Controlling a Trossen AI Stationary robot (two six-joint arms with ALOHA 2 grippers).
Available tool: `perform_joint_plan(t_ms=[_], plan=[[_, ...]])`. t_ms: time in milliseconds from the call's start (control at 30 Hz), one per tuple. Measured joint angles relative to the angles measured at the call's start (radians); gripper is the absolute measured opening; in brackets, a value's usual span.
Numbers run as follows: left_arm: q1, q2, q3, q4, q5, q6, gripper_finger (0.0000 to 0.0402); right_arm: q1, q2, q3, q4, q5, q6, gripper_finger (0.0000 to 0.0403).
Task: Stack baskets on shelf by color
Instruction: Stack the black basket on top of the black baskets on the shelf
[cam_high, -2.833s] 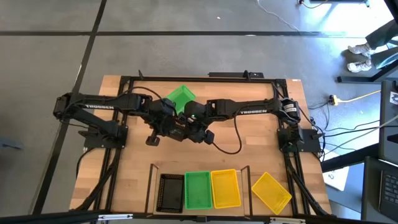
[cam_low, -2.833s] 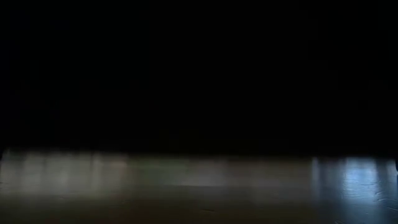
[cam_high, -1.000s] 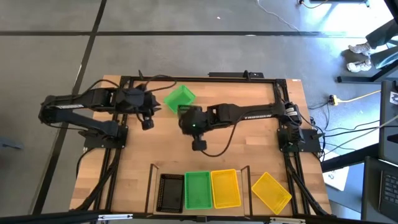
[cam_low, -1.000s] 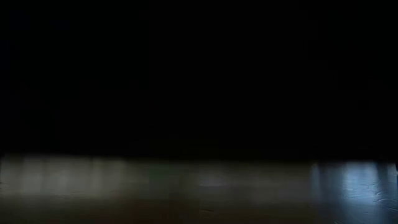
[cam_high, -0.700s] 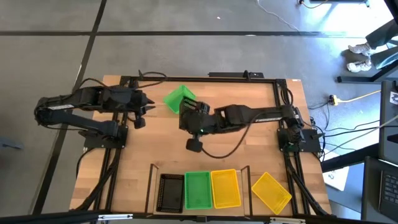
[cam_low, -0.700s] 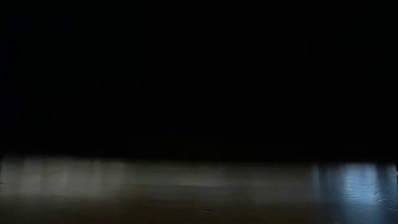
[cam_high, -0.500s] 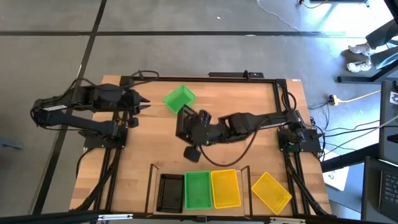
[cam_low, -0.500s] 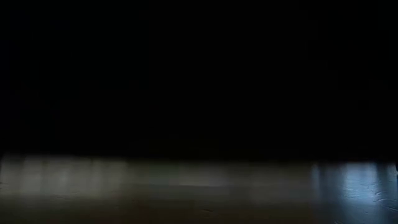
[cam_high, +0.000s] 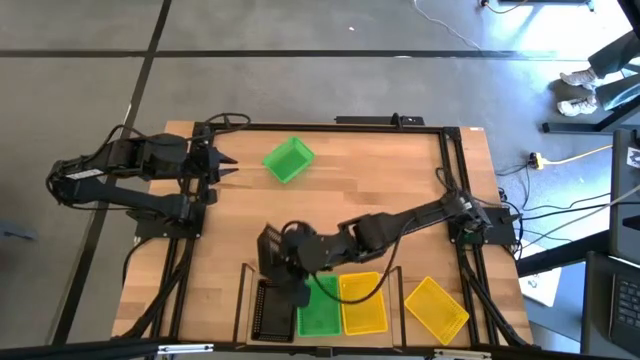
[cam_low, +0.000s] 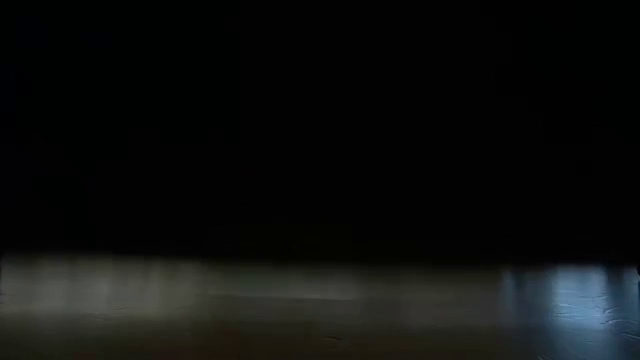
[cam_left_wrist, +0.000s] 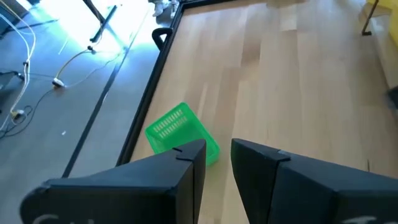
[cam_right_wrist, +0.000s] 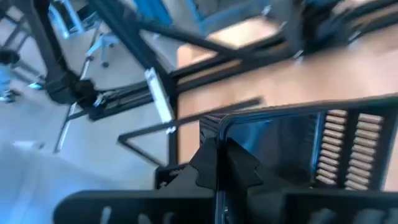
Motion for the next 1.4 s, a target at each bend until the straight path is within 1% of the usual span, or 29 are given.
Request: perform_joint_plan(t_ms=[100, 233, 333, 433, 500, 633, 700, 800, 933, 1033, 1167, 1233, 1400], plan=[[0.000, 0.000, 0.000, -0.004, 0.000, 0.002, 0.0069, 0.016, 0.027, -0.003, 0.017, -0.045, 0.024, 0.0001], [0.000, 0.001, -0.001, -0.024, 0.036, 0.002, 0.0069, 0.032, 0.037, -0.003, 0.028, -0.048, 0.027, 0.0001], [0.000, 0.001, -0.001, -0.027, 0.041, 0.002, 0.0069, 0.035, 0.038, -0.002, 0.028, -0.048, 0.047, 0.0001], [0.000, 0.001, -0.001, -0.028, 0.042, 0.002, 0.0069, 0.039, 0.038, -0.002, 0.036, -0.043, 0.008, 0.0001], [0.000, 0.001, -0.001, -0.029, 0.065, 0.008, 0.0069, 0.039, 0.038, -0.002, 0.034, -0.035, -0.021, 0.0001], [0.000, 0.002, -0.001, -0.027, 0.161, 0.099, 0.0069, 0.040, 0.038, -0.002, 0.002, 0.014, -0.119, 0.0001], [0.000, 0.006, -0.001, -0.020, 0.202, 0.160, 0.0069, 0.040, 0.038, -0.002, -0.027, 0.061, -0.191, 0.0001], [0.000, 0.017, -0.001, -0.015, 0.262, 0.261, 0.0069, 0.035, 0.038, -0.002, -0.056, 0.098, -0.283, 0.0001], [0.000, 0.040, -0.001, -0.014, 0.367, 0.399, 0.0069, 0.017, 0.038, -0.002, -0.093, 0.159, -0.356, 0.0001], [0.000, 0.064, -0.001, -0.012, 0.435, 0.474, 0.0069, -0.005, 0.038, -0.002, -0.092, 0.165, -0.393, 0.0001], [0.000, 0.083, -0.001, -0.005, 0.451, 0.497, 0.0069, -0.031, 0.038, 0.002, -0.098, 0.165, -0.401, 0.0001], [-0.001, 0.085, -0.001, 0.012, 0.453, 0.506, 0.0069, -0.041, 0.038, 0.022, -0.129, 0.164, -0.415, 0.0001], [-0.001, 0.104, -0.001, 0.051, 0.454, 0.591, 0.0069, -0.067, 0.037, 0.029, -0.182, 0.151, -0.453, 0.0001]])
